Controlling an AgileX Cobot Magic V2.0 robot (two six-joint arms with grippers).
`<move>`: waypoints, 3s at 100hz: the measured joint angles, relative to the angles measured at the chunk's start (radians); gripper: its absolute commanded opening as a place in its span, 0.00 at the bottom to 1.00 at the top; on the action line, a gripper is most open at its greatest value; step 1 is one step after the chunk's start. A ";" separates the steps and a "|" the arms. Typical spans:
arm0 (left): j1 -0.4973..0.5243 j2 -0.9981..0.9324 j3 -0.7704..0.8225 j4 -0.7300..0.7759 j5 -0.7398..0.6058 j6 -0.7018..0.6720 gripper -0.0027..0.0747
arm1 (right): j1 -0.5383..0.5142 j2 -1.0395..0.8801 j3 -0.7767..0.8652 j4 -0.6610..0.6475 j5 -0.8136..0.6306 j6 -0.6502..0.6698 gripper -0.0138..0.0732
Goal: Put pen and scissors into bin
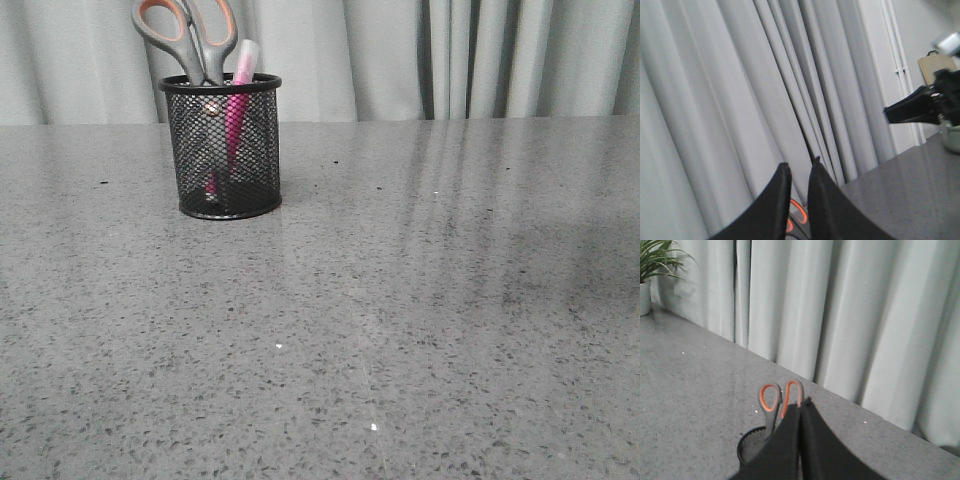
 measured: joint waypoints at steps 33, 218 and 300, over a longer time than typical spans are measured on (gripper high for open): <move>0.000 -0.063 0.203 0.011 -0.023 -0.159 0.01 | 0.002 -0.698 0.399 -0.021 0.332 0.000 0.09; 0.159 -0.131 0.666 0.529 -0.130 -0.632 0.01 | 0.002 -0.921 0.456 -0.071 0.303 0.000 0.09; 0.237 -0.131 0.666 0.532 -0.084 -0.632 0.01 | 0.002 -0.921 0.456 -0.071 0.303 -0.001 0.09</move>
